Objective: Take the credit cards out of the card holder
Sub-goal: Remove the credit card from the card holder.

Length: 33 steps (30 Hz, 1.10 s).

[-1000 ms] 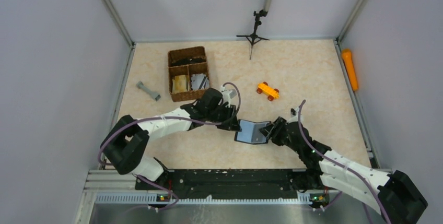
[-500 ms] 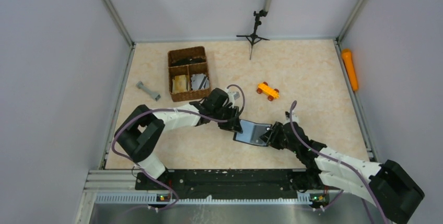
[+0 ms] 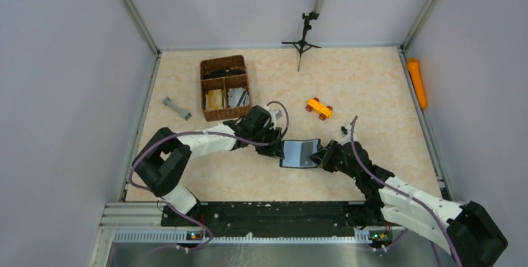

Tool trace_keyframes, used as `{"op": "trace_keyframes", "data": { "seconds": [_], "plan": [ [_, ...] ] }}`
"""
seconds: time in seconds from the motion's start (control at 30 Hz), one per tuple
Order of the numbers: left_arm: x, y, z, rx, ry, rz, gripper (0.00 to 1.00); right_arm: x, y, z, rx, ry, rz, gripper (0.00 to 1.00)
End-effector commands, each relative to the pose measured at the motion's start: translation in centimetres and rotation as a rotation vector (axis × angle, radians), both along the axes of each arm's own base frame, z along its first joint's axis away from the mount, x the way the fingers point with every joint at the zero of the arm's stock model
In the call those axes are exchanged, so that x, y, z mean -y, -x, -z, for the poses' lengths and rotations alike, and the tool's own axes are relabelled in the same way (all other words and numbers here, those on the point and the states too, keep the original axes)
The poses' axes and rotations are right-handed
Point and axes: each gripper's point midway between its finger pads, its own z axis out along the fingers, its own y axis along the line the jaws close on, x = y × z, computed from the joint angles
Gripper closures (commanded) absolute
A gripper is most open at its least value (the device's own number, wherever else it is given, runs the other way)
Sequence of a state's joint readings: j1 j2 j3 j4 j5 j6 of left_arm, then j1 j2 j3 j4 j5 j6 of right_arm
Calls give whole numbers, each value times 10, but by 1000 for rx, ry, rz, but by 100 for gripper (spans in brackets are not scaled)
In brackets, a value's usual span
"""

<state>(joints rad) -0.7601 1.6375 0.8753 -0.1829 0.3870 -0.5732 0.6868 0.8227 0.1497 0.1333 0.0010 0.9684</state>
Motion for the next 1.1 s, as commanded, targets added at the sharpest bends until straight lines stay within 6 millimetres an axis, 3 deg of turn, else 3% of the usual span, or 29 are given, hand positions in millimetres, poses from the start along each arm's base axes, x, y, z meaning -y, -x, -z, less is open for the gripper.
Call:
{"op": "trace_keyframes", "data": {
  "seconds": [0.0, 0.07, 0.2, 0.27, 0.37, 0.6, 0.77, 0.9, 1.07],
  "plan": [
    [-6, -17, -44, 161, 84, -51, 55, -4, -4, -34, 135, -111, -19, 100],
    [-10, -19, -56, 204, 128, -70, 44, -5, -3, -50, 170, -182, -12, 100],
    [-15, -19, -89, 295, 267, -102, 11, -7, -2, -83, 243, -304, -4, 100],
    [-18, -21, -102, 328, 329, -119, 4, -7, -1, -96, 269, -337, -4, 100],
    [-21, -18, -113, 330, 404, -117, 1, -9, 2, -114, 299, -390, -17, 100],
    [-20, -8, -141, 273, 642, -72, 1, -18, 11, -138, 303, -513, -65, 100],
    [-13, 1, -151, 233, 716, -1, 4, -22, 16, -148, 319, -561, -101, 100],
    [-6, 8, -158, 200, 788, 55, 18, -26, 18, -157, 336, -565, -133, 100],
    [1, 8, -149, 154, 780, 77, 54, -35, 20, -158, 328, -541, -192, 100]
  ]
}}
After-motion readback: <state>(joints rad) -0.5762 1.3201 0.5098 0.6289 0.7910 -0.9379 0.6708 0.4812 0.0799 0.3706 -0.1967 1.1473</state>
